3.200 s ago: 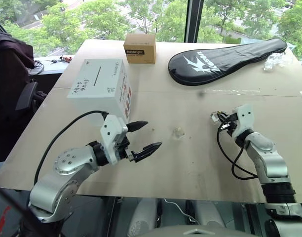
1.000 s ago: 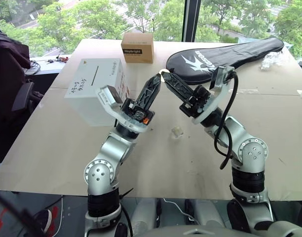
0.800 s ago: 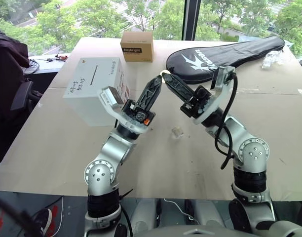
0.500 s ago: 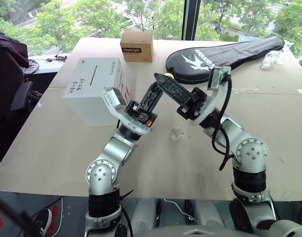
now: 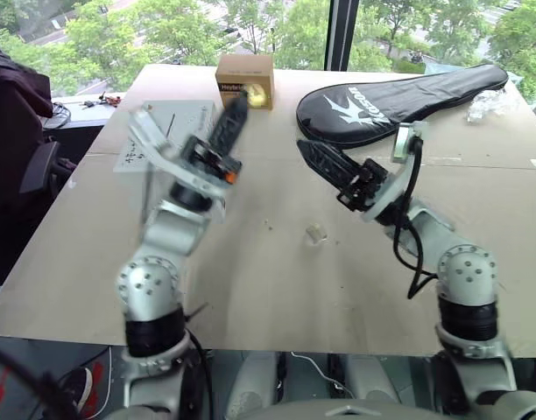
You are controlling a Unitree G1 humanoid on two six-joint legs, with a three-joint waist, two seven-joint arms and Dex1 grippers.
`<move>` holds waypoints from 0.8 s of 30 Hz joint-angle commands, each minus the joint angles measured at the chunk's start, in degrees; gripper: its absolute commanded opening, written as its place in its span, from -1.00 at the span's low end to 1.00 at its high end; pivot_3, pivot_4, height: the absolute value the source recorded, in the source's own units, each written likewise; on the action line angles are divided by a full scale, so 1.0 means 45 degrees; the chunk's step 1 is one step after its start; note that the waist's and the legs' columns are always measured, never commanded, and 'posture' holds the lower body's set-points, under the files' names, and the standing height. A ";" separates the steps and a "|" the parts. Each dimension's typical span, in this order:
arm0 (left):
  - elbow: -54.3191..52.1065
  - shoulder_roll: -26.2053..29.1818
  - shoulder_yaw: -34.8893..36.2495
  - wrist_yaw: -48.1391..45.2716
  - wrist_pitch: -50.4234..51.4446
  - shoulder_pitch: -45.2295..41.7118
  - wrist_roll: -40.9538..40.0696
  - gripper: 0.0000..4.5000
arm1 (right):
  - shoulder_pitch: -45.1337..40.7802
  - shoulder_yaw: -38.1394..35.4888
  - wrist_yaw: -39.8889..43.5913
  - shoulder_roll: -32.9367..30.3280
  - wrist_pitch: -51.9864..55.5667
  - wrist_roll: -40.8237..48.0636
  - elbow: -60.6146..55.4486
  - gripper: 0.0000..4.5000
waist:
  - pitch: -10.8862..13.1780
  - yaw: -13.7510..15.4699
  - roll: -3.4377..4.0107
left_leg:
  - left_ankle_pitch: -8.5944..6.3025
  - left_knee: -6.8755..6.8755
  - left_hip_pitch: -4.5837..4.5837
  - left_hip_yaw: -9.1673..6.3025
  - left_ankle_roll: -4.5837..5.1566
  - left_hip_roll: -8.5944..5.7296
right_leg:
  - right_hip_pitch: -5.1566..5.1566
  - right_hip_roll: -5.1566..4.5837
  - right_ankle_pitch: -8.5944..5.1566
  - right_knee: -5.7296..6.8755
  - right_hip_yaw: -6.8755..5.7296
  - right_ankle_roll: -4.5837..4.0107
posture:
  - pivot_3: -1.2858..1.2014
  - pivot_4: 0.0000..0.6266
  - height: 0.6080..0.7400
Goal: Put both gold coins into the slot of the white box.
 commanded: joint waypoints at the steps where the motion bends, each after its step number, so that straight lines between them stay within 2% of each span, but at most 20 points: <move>1: -0.0974 0.1496 0.0356 0.1004 0.0014 -0.0639 0.2248 -1.00 | -0.0820 0.0055 0.2536 -0.1348 -0.1398 -0.2251 -0.0111 0.96 | 0.0023 -0.0010 -0.0002 | 0.0000 -0.0001 -0.0001 0.0000 -0.0001 0.0001 | -0.0007 0.0006 0.0000 0.0003 0.0003 0.0001 | 0.03 -0.52 1.00; 4: -0.0947 0.2406 0.0285 0.2312 0.0122 -0.1213 0.4156 -1.00 | -0.1453 0.0602 0.4009 -0.2537 -0.2387 -0.4399 0.0691 0.96 | 0.0036 -0.0004 -0.0009 | 0.0000 -0.0012 0.0007 0.0001 -0.0001 0.0003 | -0.0009 0.0011 -0.0001 0.0005 0.0003 0.0003 | 0.03 -0.52 1.00; 7: -0.1241 0.3199 -0.0114 0.2858 0.0661 -0.1159 0.5804 -1.00 | -0.1924 0.0683 0.4975 -0.2805 -0.2830 -0.5162 0.1270 0.96 | 0.0054 -0.0001 -0.0033 | 0.0001 -0.0018 0.0008 -0.0005 -0.0004 0.0011 | -0.0009 -0.0009 0.0000 0.0005 -0.0001 0.0003 | 0.03 -0.52 1.00; 11: -0.1296 0.4028 -0.0297 0.3530 0.1923 -0.0118 0.7518 -1.00 | -0.2431 0.0753 0.6247 -0.2938 -0.3125 -0.5677 0.1633 0.96 | 0.0089 0.0030 -0.0054 | 0.0011 -0.0025 0.0003 -0.0003 -0.0024 0.0011 | -0.0014 -0.0044 0.0000 0.0001 0.0002 0.0003 | 0.03 -0.52 1.00; 16: -0.0702 0.3821 0.0223 0.4124 0.3052 -0.0210 0.8202 -1.00 | -0.2654 0.0409 0.7089 -0.2877 -0.2458 -0.5047 0.1585 0.96 | 0.0121 0.0085 -0.0098 | 0.0033 -0.0029 -0.0003 -0.0022 -0.0068 0.0009 | -0.0017 -0.0085 0.0001 0.0000 -0.0033 0.0004 | 0.03 -0.52 1.00; 24: -0.0220 0.3313 0.0165 0.3885 0.5188 -0.0864 0.8074 -1.00 | -0.2855 0.0195 0.7113 -0.2763 -0.1739 -0.4733 0.1219 0.96 | 0.0121 0.0326 -0.0099 | 0.0034 -0.0029 -0.0008 -0.0027 -0.0074 -0.0004 | -0.0016 -0.0119 0.0002 -0.0005 -0.0045 0.0003 | 0.03 -0.52 1.00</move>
